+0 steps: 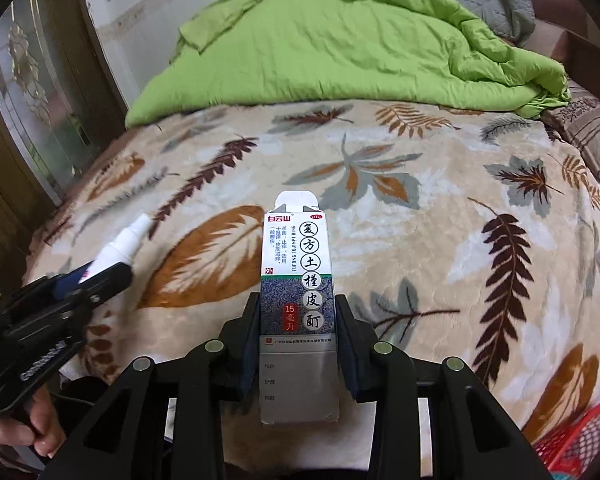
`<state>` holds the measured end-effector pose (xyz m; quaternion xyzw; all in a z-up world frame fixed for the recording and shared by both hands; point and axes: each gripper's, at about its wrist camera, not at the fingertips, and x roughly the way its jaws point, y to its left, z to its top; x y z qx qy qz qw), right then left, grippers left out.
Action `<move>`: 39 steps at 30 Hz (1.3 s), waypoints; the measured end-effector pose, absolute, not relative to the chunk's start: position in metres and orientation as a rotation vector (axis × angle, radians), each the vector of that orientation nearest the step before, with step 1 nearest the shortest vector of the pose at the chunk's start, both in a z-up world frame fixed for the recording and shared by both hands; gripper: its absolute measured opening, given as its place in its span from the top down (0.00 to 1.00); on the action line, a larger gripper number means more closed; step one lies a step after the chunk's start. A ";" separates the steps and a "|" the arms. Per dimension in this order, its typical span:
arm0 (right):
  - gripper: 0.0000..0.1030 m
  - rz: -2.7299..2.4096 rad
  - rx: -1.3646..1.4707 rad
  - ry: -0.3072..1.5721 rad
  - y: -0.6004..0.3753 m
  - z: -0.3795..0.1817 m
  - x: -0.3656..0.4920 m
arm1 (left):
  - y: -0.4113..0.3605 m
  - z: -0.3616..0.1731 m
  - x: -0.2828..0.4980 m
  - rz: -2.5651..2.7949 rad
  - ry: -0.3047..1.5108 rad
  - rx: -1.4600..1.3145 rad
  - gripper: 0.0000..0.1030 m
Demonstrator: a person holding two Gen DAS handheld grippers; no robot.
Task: Collect trash
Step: 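Lift the white bottle with the left tool while the right tool lifts the medicine box, then carry both held items over the red basket and open both tools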
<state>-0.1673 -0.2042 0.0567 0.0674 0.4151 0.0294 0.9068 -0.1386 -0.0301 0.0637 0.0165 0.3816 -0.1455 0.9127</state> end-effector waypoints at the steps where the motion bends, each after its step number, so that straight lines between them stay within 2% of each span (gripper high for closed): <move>1: 0.64 0.057 0.139 0.846 -0.203 0.058 -0.171 | -0.032 0.065 -0.141 -0.299 0.779 0.040 0.72; 27: 0.64 0.070 0.208 0.781 -0.214 0.076 -0.213 | -0.059 0.079 -0.174 -0.332 0.707 0.152 0.72; 39: 0.64 0.017 0.286 0.747 -0.247 0.093 -0.245 | -0.090 0.091 -0.188 -0.421 0.695 0.177 0.72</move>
